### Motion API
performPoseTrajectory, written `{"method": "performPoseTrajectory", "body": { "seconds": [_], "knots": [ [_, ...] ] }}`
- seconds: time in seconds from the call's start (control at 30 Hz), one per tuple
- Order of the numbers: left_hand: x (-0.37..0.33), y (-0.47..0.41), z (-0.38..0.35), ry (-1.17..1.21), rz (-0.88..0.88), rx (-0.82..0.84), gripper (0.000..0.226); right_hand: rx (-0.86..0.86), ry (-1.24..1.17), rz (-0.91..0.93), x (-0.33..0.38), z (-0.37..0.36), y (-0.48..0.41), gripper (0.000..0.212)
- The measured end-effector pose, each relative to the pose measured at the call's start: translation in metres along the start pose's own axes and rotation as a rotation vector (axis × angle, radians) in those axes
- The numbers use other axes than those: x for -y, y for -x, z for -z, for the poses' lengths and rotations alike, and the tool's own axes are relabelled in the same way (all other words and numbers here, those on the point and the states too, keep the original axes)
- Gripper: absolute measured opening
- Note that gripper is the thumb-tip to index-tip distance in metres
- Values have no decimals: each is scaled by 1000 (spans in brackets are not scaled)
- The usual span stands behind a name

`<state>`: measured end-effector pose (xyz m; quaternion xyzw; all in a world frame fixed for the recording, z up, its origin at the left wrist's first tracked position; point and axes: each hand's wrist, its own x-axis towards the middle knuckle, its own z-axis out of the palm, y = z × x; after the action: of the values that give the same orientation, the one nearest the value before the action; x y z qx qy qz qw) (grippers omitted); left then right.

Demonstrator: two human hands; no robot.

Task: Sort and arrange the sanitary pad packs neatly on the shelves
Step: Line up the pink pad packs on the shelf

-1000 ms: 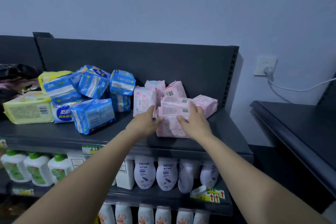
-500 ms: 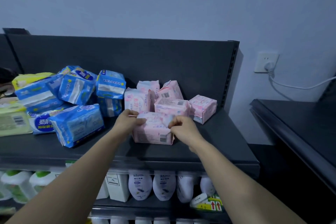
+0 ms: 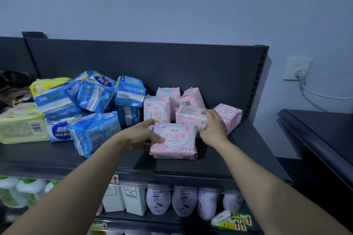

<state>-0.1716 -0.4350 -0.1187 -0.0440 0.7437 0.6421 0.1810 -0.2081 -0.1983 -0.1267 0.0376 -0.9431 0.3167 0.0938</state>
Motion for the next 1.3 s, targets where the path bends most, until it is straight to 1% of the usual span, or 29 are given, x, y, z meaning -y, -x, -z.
{"method": "performPoseTrajectory", "body": {
  "seconds": [0.13, 0.2, 0.27, 0.33, 0.37, 0.43, 0.5, 0.53, 0.57, 0.6, 0.63, 0.7, 0.73, 0.77, 0.8, 0.83, 0.87, 0.9, 1.07, 1.2, 1.3],
  "knots": [
    [-3, 2, 1, -57, -17, 29, 54, -44, 18, -35, 1, 7, -4, 69],
    [-5, 5, 5, -68, -13, 38, 60, -35, 40, -36, 3, 9, -5, 61],
    [-6, 8, 15, -50, -8, 50, 63, -78, 78, 39, 7, 8, -1, 51],
    [-5, 15, 26, -26, 1, 43, 65, -155, 183, 191, 7, 6, 6, 48],
    [-3, 18, 32, -18, 8, 33, 66, -168, 255, 270, 6, 5, 10, 49],
    [0, 23, 42, -5, 22, 1, 71, -100, 336, 363, -1, 2, 15, 49],
    [2, 25, 50, 13, 24, -33, 72, 33, 285, 364, -9, 0, 16, 43],
    [3, 25, 53, 25, 23, -53, 69, 89, 203, 336, -10, 1, 17, 35],
    [4, 24, 55, 35, 25, -75, 65, 110, 105, 301, -9, 3, 16, 25],
    [4, 24, 56, 42, 24, -90, 59, 99, 21, 262, -5, 5, 15, 14],
    [3, 26, 55, 40, 25, -96, 54, 59, -49, 218, -2, 6, 14, 9],
    [2, 29, 53, 31, 29, -98, 50, -33, -111, 118, 2, 7, 8, 7],
    [2, 31, 52, 23, 28, -103, 49, -43, -100, 64, 3, 7, 6, 19],
    [2, 32, 51, 24, 27, -110, 49, -9, -118, -11, 3, 6, 4, 36],
    [2, 34, 51, 31, 25, -118, 49, 43, -210, -87, 3, 4, 3, 48],
    [3, 36, 50, 34, 24, -126, 50, 99, -346, -156, 3, 2, 4, 52],
    [4, 37, 49, 36, 22, -131, 50, 140, -462, -214, 3, 1, 5, 52],
    [5, 38, 48, 37, 20, -130, 51, 172, -522, -254, 3, 2, 6, 53],
    [10, 39, 41, 39, 10, -160, 60, 313, -581, -322, 2, 13, 9, 55],
    [13, 38, 38, 9, -10, -218, 61, 225, -569, -274, 0, 5, 15, 43],
    [14, 39, 33, 23, -23, -264, 52, 215, -606, -295, 6, 1, 23, 41]
  ]
}}
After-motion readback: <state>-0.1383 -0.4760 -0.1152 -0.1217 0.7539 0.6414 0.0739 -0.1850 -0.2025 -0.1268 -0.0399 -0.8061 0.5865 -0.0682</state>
